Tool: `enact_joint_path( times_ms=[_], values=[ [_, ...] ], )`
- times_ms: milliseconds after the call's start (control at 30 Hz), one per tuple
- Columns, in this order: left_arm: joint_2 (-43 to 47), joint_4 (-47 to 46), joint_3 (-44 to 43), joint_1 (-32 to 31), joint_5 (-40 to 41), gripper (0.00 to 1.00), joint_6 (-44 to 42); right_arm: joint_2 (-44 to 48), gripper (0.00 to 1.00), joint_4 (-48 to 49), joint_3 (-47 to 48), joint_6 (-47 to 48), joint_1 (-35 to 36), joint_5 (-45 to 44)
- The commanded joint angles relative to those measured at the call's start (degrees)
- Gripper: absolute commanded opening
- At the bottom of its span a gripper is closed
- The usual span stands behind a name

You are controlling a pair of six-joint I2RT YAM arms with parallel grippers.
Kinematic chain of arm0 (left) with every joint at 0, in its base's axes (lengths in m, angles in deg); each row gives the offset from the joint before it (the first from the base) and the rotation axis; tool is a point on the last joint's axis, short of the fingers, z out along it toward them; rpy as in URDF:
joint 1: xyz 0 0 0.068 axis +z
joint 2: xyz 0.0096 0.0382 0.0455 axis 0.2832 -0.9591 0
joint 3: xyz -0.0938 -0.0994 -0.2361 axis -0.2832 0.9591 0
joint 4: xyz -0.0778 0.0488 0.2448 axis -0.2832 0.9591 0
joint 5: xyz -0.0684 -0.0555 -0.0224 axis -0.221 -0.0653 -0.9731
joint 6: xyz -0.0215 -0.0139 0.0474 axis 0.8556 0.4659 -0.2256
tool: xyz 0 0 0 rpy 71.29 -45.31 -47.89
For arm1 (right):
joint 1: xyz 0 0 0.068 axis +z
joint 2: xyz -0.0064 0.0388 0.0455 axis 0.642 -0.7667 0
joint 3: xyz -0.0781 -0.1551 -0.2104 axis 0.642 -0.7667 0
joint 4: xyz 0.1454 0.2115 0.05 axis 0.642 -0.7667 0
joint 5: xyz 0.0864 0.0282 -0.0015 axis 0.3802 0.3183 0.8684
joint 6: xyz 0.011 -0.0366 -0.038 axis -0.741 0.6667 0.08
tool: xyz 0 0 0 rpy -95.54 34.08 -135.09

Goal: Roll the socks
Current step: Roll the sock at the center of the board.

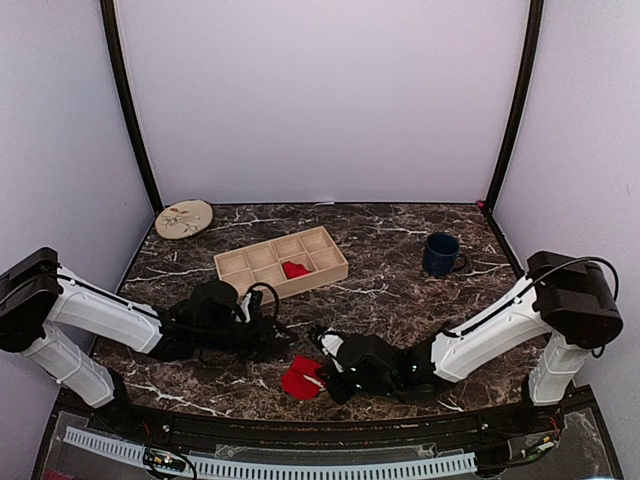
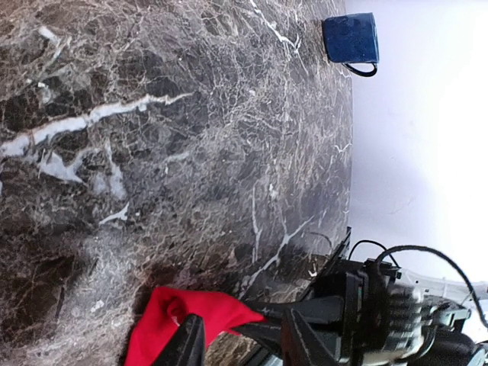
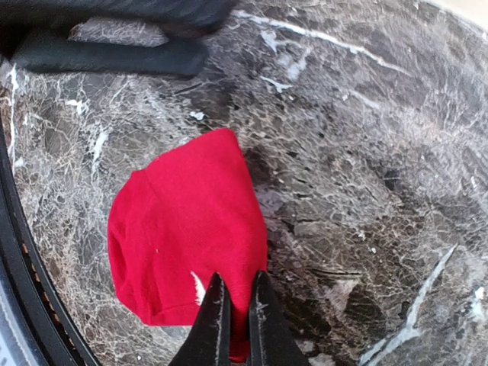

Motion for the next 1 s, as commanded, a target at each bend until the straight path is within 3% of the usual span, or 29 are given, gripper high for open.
enact_joint_path(
  times_ms=[0, 167, 367, 667, 967],
  values=[
    [0.6, 6.0, -2.7, 2.4, -8.7, 0.38, 5.0, -0.6, 0.00, -4.2, 2.7, 9.6, 4.1, -11.9],
    [-2.7, 7.6, -5.9, 2.8, -18.0, 0.42, 8.1, -3.0, 0.00, -4.5, 4.2, 15.5, 8.6, -22.3],
    [-3.3, 7.5, -6.5, 2.8, -22.4, 0.46, 12.0, -6.7, 0.00, -4.5, 6.0, 18.7, 12.0, -30.4],
    [-4.5, 9.2, -7.1, 2.7, -26.2, 0.49, 13.1, -8.7, 0.00, -4.4, 7.7, 19.7, 12.9, -32.8],
    [-7.9, 10.3, -8.4, 2.5, -24.7, 0.51, 11.9, -8.9, 0.00, -3.2, 7.6, 20.3, 13.1, -32.7]
  ],
)
